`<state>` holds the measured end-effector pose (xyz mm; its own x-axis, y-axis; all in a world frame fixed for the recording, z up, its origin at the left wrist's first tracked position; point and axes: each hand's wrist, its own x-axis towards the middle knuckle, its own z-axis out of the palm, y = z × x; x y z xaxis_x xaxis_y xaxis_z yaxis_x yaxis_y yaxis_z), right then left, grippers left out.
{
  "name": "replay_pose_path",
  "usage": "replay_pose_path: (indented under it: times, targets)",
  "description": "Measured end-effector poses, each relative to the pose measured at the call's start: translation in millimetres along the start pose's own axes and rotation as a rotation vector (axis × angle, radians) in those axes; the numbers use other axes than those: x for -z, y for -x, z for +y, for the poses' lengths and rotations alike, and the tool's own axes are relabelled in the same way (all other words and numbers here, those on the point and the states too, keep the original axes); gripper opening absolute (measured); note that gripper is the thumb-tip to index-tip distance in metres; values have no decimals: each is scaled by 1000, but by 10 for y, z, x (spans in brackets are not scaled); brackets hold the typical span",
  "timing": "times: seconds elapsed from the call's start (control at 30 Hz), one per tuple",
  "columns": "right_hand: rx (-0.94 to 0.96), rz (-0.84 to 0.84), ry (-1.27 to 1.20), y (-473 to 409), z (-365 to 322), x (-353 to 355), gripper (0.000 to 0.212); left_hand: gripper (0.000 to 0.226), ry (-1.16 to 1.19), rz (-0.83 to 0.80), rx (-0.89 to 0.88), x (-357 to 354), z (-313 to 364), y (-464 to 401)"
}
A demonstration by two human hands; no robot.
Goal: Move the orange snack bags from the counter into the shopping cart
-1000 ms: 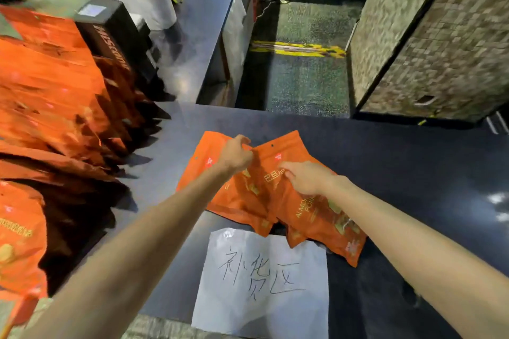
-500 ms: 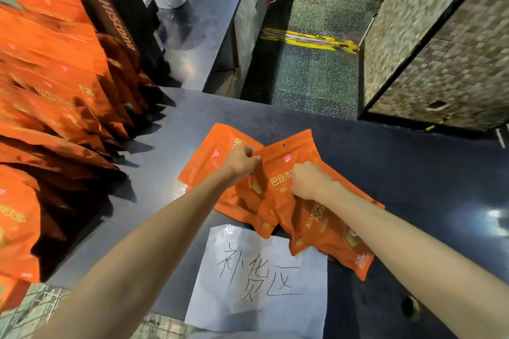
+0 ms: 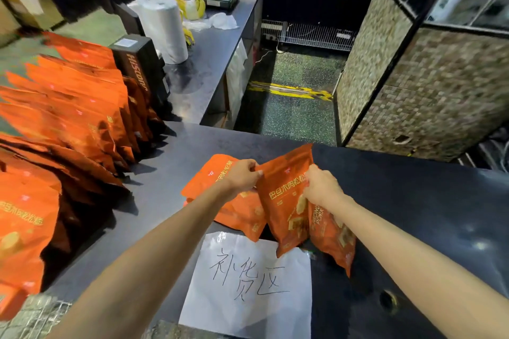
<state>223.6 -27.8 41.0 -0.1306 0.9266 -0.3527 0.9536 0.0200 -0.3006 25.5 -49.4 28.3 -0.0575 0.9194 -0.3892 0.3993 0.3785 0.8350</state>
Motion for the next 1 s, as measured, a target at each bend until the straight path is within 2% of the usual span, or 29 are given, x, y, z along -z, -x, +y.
replay_pose_path:
  times: [0.1, 0.33, 0.5, 0.73, 0.87, 1.0]
  targets:
    - [23, 128, -15, 301, 131, 123, 24, 11, -10, -8, -63, -71, 160, 297]
    - [47, 227, 67, 946, 397, 561, 14, 14, -138, 48, -210, -68, 445, 882]
    - [107, 280, -15, 1464, 456, 783, 13, 13, 2, 145, -213, -62, 557, 1464]
    - [258, 423, -55, 2213, 341, 588, 23, 21, 180, 274, -239, -225, 362, 2472]
    - [301, 398, -66, 2568, 180, 446, 10, 15, 166, 364, -252, -209, 154, 2970]
    - [357, 349, -72, 2872, -84, 363, 7, 17, 113, 439, -249, -30, -37, 3439]
